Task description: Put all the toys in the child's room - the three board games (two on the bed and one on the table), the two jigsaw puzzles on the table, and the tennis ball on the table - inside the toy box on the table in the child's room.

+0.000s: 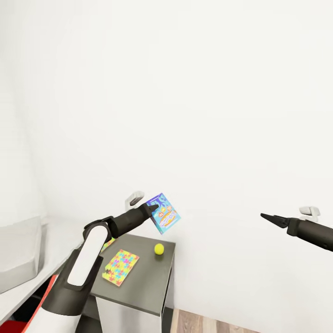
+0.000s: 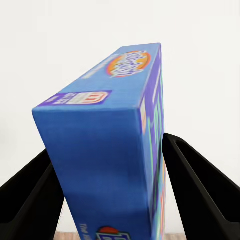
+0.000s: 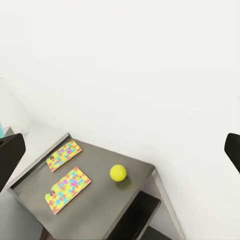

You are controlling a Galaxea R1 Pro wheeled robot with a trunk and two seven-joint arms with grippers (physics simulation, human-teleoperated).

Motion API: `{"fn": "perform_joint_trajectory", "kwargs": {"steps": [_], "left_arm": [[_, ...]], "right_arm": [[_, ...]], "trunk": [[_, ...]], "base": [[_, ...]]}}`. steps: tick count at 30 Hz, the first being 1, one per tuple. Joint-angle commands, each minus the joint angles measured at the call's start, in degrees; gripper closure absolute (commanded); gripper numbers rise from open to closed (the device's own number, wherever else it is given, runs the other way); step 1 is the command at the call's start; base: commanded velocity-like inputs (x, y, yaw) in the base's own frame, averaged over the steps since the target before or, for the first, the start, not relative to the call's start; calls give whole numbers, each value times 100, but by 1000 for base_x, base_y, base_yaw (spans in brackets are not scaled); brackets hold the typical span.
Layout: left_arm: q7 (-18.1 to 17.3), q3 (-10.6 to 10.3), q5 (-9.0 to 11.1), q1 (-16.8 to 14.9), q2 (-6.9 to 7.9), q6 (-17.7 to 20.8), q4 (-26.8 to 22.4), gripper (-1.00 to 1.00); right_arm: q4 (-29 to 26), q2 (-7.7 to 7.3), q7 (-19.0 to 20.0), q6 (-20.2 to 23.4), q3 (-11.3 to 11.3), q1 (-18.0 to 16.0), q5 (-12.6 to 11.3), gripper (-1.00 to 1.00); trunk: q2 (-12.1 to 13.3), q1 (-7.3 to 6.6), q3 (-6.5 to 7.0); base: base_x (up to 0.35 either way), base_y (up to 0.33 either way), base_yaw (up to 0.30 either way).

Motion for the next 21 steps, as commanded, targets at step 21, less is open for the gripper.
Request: {"fn": "perform_joint_trajectory", "kwargs": {"steps": [21], "left_arm": [[59, -31, 77, -2, -22, 8, -5, 100]], "right_arm": [[3, 6, -12, 35, 269, 2, -28, -100]], "trunk": [[-4, 5, -111]], "base": [[225, 172, 3]]}}
